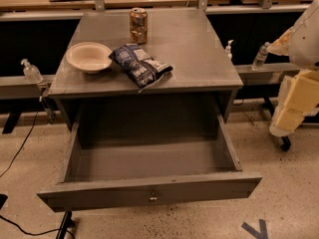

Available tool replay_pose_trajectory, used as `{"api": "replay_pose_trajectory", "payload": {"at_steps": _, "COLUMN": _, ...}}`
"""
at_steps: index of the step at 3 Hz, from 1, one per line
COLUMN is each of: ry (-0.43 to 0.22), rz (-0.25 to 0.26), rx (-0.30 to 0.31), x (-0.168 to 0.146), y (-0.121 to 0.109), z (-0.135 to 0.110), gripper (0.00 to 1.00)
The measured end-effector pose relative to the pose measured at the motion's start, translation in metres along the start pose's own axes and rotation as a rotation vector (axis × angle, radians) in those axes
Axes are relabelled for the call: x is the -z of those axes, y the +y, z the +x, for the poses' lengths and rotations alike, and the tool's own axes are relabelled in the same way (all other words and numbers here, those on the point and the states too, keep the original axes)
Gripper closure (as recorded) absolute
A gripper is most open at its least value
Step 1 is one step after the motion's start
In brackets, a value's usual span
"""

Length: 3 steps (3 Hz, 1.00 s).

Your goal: Place blue chip bag into top drawer

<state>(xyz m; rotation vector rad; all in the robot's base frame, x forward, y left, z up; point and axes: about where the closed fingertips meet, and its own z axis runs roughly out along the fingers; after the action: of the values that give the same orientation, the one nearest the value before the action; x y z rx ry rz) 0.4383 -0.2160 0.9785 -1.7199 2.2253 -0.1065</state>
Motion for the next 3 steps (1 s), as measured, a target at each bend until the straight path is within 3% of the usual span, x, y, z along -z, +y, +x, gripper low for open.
{"api": "replay_pose_trajectory", "payload": {"at_steps": 1, "ry": -0.013, "rz": -0.001, "rx": 0.009, "x": -0.001, "y": -0.003, "z": -0.003, "gripper": 0.0}}
{"api": "replay_pose_trajectory", "payload": {"at_steps": 2, "ry": -0.081, "rz": -0.038, "rx": 0.061, "x": -0.012, "y": -0.017, "z": -0.021, "gripper": 0.0}}
{"api": "replay_pose_trajectory", "payload": {"at_steps": 3, "ry": -0.152, "rz": -0.117, "rx": 0.164, "x": -0.051, "y": -0.046, "z": -0.064, "gripper": 0.0}}
